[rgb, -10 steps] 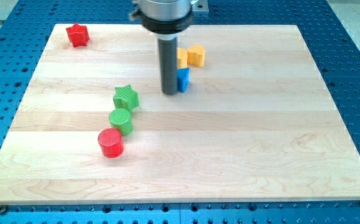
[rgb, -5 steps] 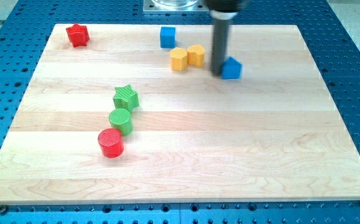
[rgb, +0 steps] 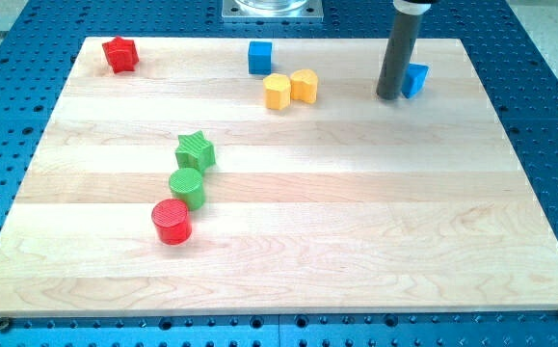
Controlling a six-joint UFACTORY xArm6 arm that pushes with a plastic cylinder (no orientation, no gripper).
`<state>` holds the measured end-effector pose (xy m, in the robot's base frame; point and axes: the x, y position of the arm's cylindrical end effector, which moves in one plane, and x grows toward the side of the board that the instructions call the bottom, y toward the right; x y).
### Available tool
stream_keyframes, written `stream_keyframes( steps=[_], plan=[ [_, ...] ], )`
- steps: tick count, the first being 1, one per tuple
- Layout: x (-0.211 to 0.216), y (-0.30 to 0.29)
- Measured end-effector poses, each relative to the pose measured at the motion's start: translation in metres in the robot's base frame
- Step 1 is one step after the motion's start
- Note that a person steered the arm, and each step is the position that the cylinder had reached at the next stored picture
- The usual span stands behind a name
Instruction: Slide the triangle horizontally to the cube
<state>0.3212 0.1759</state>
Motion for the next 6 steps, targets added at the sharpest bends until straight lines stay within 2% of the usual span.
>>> stream_keyframes(
  steps=[1, 2, 3, 4, 5, 6],
  plan=[
    [-0.028, 0.045],
    [-0.066, 0.049],
    [-0.045, 0.033],
    [-0.032, 0.133],
    [-0.076, 0.143],
    [-0.087, 0.111]
  ],
)
